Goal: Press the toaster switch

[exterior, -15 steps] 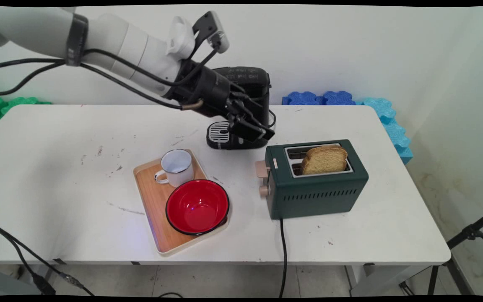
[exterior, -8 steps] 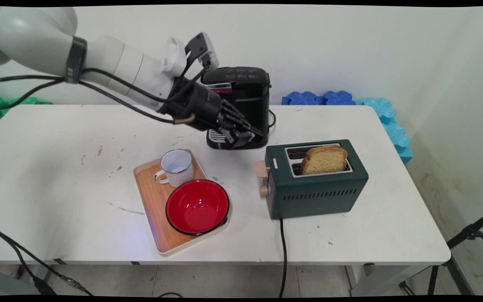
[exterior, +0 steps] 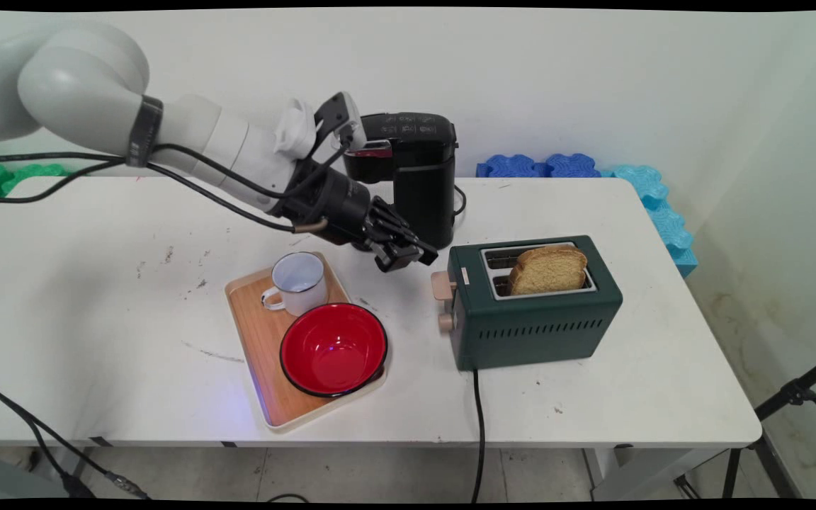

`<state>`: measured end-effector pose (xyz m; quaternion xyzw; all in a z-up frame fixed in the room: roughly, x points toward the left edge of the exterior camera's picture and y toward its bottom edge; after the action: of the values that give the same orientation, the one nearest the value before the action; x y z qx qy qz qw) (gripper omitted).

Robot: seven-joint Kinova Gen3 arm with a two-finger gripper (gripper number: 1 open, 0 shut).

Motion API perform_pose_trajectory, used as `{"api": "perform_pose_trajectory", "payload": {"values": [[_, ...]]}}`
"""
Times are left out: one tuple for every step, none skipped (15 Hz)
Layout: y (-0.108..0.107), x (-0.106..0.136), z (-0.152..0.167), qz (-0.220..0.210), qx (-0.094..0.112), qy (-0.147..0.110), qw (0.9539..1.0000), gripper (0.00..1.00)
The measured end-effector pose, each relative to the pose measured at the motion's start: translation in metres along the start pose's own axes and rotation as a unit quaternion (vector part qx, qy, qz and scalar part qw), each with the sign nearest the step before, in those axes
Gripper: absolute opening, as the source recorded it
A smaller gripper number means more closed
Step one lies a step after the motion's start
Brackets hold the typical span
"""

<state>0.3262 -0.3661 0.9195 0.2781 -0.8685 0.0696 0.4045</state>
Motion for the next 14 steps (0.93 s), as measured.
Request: {"api": "perform_pose_trajectory", "payload": {"values": [[-0.001, -0.001, 0.002, 0.0, -0.002, 0.0, 1.0, 0.0], [-0.001, -0.003, 0.003, 0.001, -0.006, -0.001, 1.0, 0.0], [-0.002, -0.004, 0.005, 0.002, -0.009, -0.003, 1.0, 0.0], [-0.003, -0.006, 0.007, 0.004, -0.012, -0.005, 0.9999, 0.0], [-0.003, -0.008, 0.008, 0.005, -0.013, -0.006, 0.9999, 0.0], [-0.004, -0.01, 0.01, 0.007, -0.016, -0.007, 0.9998, 0.0], [-0.004, -0.012, 0.013, 0.009, -0.018, -0.008, 0.9998, 0.0], [-0.005, -0.014, 0.015, 0.011, -0.02, -0.009, 0.9997, 0.0], [-0.006, -0.016, 0.018, 0.012, -0.021, -0.009, 0.9997, 0.0], [-0.006, -0.016, 0.019, 0.013, -0.021, -0.009, 0.9997, 0.0], [-0.007, -0.017, 0.021, 0.013, -0.021, -0.008, 0.9997, 0.0], [-0.008, -0.018, 0.023, 0.014, -0.021, -0.008, 0.9996, 0.0], [-0.009, -0.018, 0.026, 0.015, -0.022, -0.007, 0.9996, 0.0], [-0.009, -0.019, 0.028, 0.016, -0.022, -0.006, 0.9996, 0.0]]}}
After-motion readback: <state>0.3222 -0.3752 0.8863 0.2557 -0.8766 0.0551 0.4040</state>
